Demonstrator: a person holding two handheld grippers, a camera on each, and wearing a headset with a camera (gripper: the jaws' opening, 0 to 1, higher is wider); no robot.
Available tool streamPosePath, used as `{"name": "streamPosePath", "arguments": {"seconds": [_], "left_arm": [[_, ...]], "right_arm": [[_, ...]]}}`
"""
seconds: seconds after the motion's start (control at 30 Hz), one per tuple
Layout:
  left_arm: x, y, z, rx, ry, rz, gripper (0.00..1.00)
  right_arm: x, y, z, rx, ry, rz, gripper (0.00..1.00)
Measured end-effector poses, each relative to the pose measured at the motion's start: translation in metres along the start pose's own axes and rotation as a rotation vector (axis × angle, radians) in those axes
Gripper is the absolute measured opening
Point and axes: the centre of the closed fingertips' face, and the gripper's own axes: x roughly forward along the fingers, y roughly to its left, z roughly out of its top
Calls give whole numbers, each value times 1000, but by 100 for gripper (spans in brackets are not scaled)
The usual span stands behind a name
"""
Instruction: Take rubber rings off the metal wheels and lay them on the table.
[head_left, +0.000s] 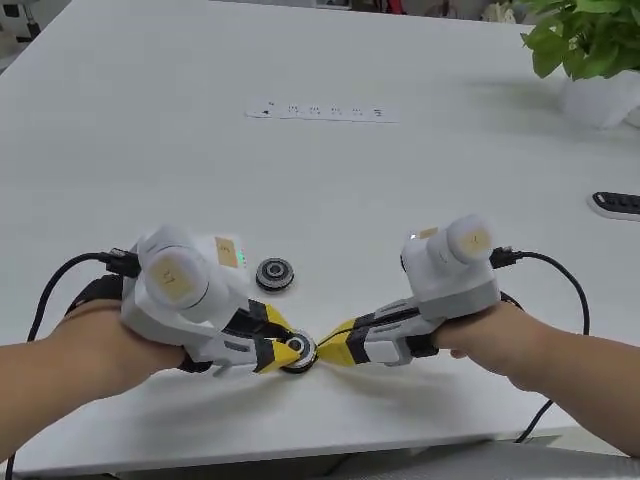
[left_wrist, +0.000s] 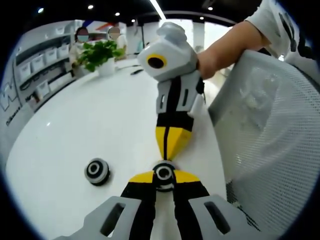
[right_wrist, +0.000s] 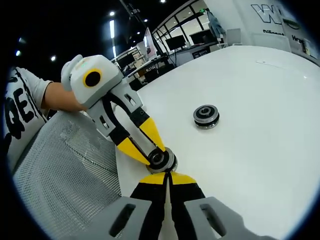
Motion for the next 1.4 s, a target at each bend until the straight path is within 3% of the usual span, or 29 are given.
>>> {"name": "streamPosePath", "arguments": {"seconds": [0.47,0.6,0.67,0.73,1.03,1.4], "left_arm": [[0,0,0,-1,-1,2,12],[0,0,0,2,2,6,12],[0,0,0,3,4,8,12],[0,0,0,4,6,10,12],[1,0,0,7,28,25,12],[1,0,0,11,35,27,12]], "right_arm": [[1,-1,0,44,-4,-1,0],[0,-5,4,112,-39,0,0],[-2,-2,13,169,-93,26,0],[-1,-3,10,152,-74,16,0],[0,0,14,167,-89,32,0],[2,8,16,123,-82,51,0]]}}
